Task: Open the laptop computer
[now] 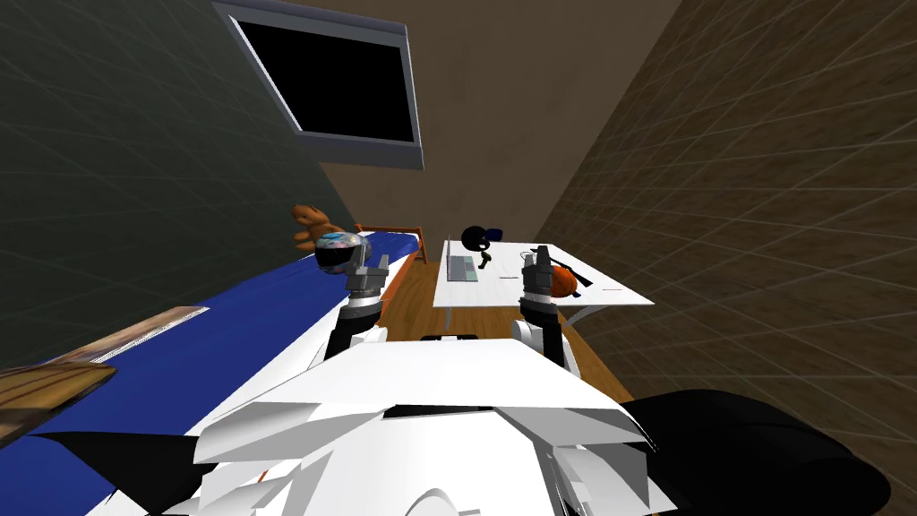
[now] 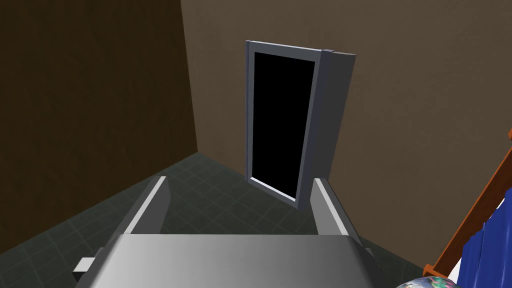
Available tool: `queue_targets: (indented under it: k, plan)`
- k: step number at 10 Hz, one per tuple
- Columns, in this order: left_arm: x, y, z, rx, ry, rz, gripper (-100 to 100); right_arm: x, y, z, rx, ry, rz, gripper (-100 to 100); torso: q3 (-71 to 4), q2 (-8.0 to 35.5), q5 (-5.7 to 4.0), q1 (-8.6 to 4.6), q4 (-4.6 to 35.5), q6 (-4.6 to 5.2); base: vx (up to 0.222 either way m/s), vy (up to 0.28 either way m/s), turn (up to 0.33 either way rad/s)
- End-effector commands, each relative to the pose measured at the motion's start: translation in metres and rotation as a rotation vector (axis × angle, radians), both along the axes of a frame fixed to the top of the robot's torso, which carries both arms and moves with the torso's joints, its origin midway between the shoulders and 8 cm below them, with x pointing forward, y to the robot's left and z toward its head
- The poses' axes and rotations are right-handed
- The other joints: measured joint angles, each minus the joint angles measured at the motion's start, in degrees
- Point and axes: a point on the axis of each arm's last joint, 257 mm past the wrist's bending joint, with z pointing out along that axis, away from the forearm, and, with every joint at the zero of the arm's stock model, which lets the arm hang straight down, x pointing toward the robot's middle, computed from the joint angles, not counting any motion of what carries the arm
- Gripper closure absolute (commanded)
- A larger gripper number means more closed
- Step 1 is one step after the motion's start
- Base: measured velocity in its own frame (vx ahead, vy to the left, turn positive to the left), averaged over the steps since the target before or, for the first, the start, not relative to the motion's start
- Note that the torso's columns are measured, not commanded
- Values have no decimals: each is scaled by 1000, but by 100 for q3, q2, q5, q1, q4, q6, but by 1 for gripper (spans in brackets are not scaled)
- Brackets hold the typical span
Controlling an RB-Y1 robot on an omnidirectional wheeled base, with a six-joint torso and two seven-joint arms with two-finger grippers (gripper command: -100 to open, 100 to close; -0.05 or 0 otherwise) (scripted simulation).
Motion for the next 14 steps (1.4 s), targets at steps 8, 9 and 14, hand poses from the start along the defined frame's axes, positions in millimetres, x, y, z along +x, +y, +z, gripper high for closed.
queue_targets:
  k: [8,9,14]
  plan:
    - [0,0,0,0,1,0,0,39,29,-20,-229,111,-11,-100,-2230,1112,0,2,1114,-1,-7,23,11]
    - [0,0,0,0,1,0,0,46,34,-24,-266,130,-21,-100,-2231,1111,1,4,1114,-1,-15,46,24]
    - [0,0,0,0,1,0,0,79,53,-41,-436,209,-75,-100,-2230,1112,-1,-3,1114,0,-16,41,20]
